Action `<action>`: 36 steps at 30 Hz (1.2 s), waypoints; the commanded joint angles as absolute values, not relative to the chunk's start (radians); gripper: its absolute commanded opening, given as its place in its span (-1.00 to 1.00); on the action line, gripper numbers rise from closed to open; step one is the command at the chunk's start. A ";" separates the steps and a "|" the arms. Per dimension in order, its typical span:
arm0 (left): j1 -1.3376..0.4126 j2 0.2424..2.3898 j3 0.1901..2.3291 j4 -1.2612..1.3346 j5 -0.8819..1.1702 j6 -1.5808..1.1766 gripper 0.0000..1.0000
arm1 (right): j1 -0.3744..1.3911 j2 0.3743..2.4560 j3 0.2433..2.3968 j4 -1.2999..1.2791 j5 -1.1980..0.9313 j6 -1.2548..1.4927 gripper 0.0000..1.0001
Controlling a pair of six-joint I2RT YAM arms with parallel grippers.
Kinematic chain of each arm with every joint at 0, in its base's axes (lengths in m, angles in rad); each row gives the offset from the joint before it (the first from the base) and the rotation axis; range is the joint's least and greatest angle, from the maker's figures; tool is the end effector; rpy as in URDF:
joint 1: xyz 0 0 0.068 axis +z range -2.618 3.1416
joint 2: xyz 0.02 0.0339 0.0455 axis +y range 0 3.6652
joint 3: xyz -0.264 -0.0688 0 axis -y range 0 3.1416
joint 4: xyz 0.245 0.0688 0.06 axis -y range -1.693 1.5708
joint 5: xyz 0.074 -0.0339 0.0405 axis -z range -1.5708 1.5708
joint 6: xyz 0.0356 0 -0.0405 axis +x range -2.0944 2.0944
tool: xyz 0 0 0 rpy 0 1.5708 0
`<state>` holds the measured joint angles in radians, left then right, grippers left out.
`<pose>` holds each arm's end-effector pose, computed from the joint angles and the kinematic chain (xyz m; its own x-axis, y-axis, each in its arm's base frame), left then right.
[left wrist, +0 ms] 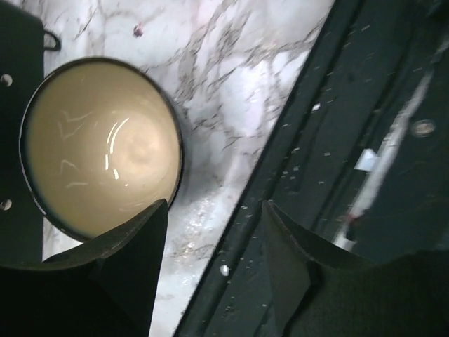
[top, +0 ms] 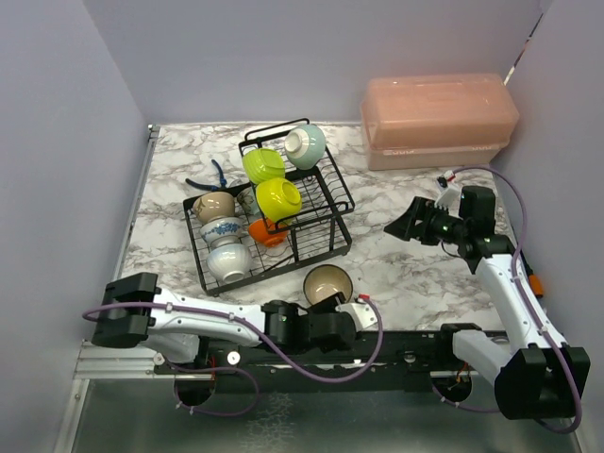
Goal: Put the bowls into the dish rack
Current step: Pick up the bowl from the center of the board.
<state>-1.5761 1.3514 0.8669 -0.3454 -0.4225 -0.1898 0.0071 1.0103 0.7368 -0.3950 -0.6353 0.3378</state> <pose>0.0131 -0.2792 0.2316 -0.1685 0.6733 -0.7199 0.8979 0.4062 0.1698 0.2122 0.0226 0.2651 -0.7410 0.2615 -0.6185 -0.2393 0.7577 0.6071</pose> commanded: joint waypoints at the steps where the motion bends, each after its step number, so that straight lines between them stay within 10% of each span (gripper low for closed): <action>1: -1.578 1.434 0.842 -0.369 -0.564 -0.163 0.14 | 0.005 0.982 0.724 -0.410 -0.613 0.314 0.68; 13: -1.506 1.623 0.868 -0.310 -0.571 -0.081 -0.10 | 0.005 0.939 0.707 -0.350 -0.680 0.318 0.69; 25: -1.500 1.586 0.924 -0.300 -0.442 0.008 -1.00 | 0.005 0.874 0.689 -0.263 -0.893 0.244 0.90; 36: -1.488 1.309 1.029 -0.251 -0.153 0.018 -1.00 | 0.006 0.764 0.720 -0.136 -1.005 0.226 0.96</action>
<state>-1.4986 1.4269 0.9375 -0.3378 -0.2733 -0.0067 0.0071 0.8013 0.7002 -0.2272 -0.9237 0.2451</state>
